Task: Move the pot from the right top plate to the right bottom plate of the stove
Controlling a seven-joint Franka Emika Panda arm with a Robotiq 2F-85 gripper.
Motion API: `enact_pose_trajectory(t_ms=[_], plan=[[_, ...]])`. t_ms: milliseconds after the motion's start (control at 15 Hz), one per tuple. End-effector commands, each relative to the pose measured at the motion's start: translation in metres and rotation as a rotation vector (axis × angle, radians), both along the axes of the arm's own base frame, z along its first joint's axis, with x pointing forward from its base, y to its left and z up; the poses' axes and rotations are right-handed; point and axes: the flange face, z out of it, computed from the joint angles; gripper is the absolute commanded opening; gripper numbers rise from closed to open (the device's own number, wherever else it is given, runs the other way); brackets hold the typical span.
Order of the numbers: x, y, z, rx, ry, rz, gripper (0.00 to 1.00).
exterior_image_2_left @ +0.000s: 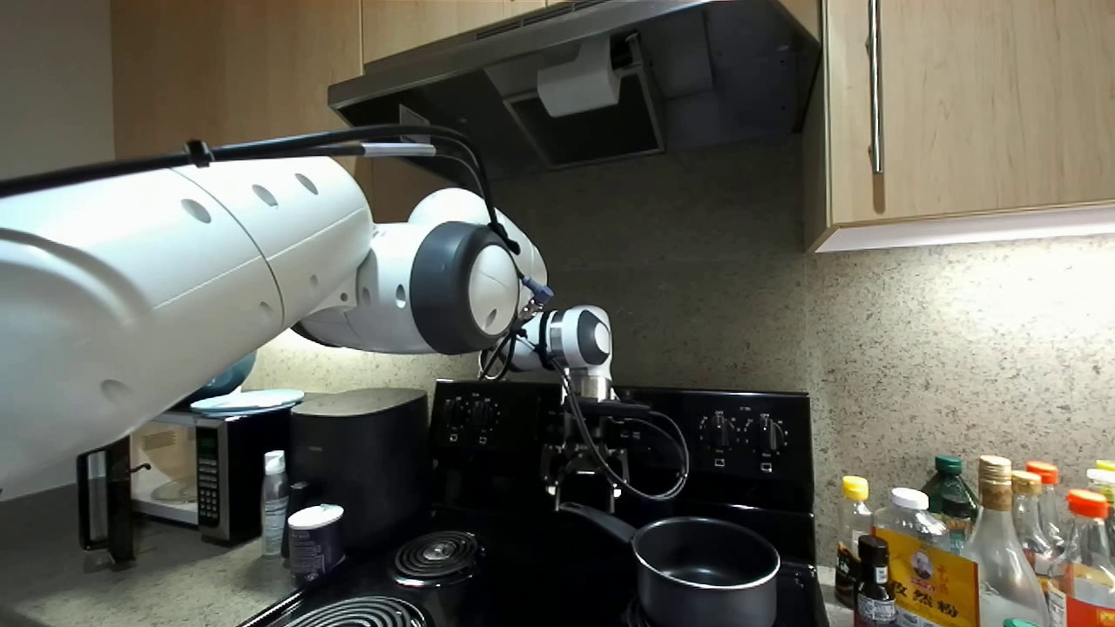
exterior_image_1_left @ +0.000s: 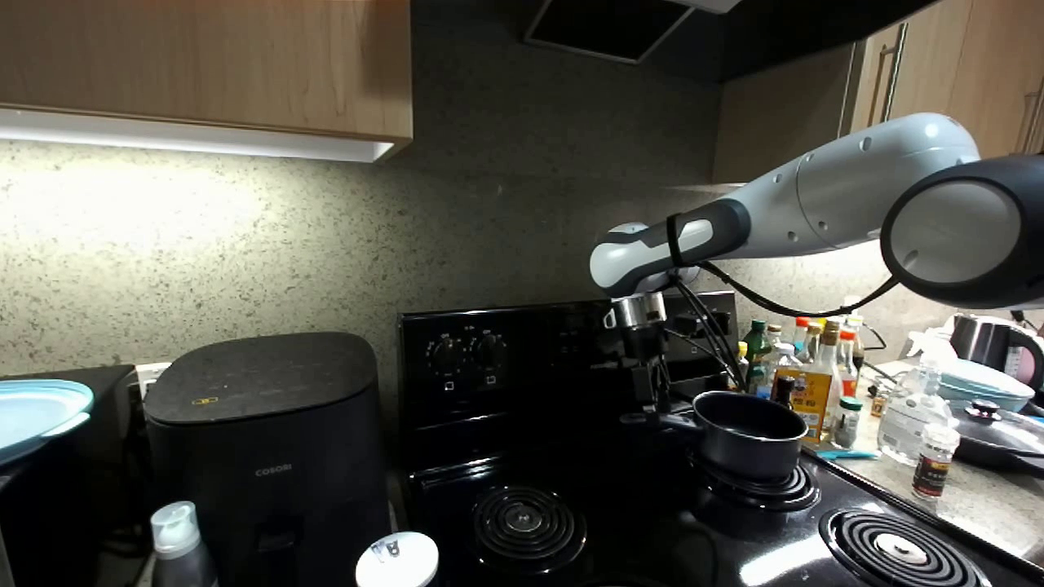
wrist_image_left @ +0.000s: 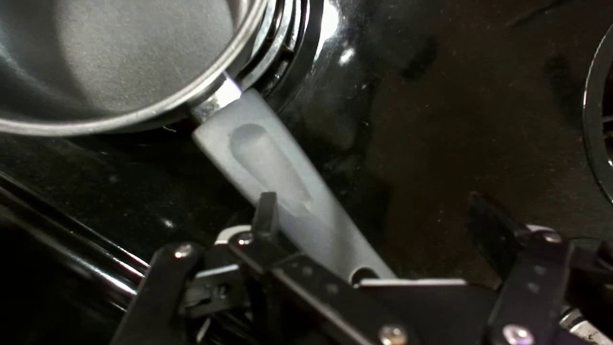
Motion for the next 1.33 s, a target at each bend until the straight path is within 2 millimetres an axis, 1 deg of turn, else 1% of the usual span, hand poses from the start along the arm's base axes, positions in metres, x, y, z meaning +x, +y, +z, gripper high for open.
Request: enact_pose_trajectory(t_ms=[0, 400, 867, 933, 1067, 1267], plan=[[0.001, -0.008, -0.001, -0.02, 0.028, 0.054, 1.0], [-0.001, -0.019, -0.015, -0.056, 0.099, 0.094, 1.0], [-0.001, -0.021, -0.012, -0.042, 0.112, 0.063, 1.0], [-0.001, -0.019, -0.016, -0.039, 0.097, 0.056, 1.0], [-0.001, -0.019, -0.015, -0.04, 0.098, 0.054, 1.0], [-0.002, -0.022, -0.023, -0.05, 0.116, 0.052, 1.0]])
